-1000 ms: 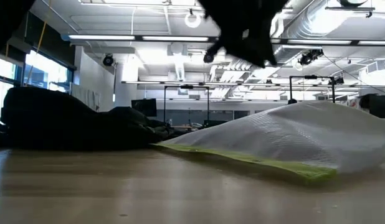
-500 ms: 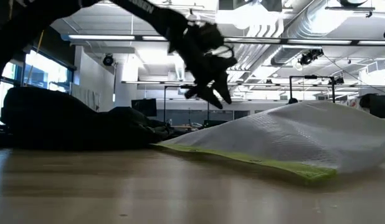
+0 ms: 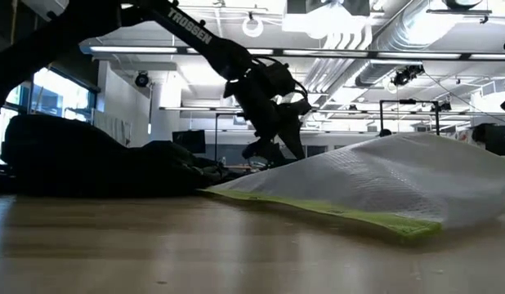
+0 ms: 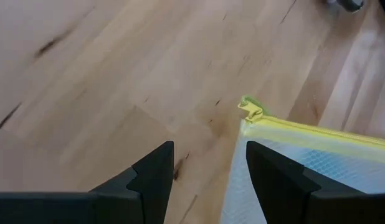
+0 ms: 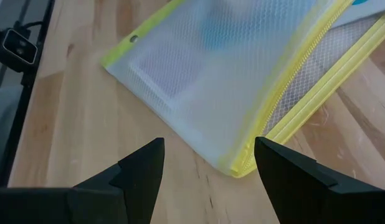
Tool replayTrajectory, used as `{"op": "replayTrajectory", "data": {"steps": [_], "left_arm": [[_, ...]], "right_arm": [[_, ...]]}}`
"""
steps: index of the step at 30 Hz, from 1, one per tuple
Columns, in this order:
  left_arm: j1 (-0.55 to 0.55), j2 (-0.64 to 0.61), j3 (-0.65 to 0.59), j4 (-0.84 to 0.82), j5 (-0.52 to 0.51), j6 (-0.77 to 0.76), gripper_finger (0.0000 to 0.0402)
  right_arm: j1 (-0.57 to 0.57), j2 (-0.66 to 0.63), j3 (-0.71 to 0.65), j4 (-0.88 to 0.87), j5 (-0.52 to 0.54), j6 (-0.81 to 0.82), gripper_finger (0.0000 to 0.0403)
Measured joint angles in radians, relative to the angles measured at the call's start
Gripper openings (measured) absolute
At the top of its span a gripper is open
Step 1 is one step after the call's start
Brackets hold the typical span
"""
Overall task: Unpack backpack
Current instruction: Close the yellow zip bag
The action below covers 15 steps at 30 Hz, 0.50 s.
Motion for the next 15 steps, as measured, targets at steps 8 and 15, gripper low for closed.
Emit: {"op": "replayTrajectory", "data": {"steps": [8, 15], "left_arm": [[-0.069, 0.0, 0.0, 0.073, -0.066, -0.031, 0.0182], [-0.063, 0.024, 0.001, 0.014, -0.113, -0.099, 0.0182]], "right_arm": [[0.0, 0.0, 0.0, 0.002, 0.014, -0.026, 0.0236], [0.0, 0.0, 0.0, 0.003, 0.019, -0.026, 0.0236]]}}
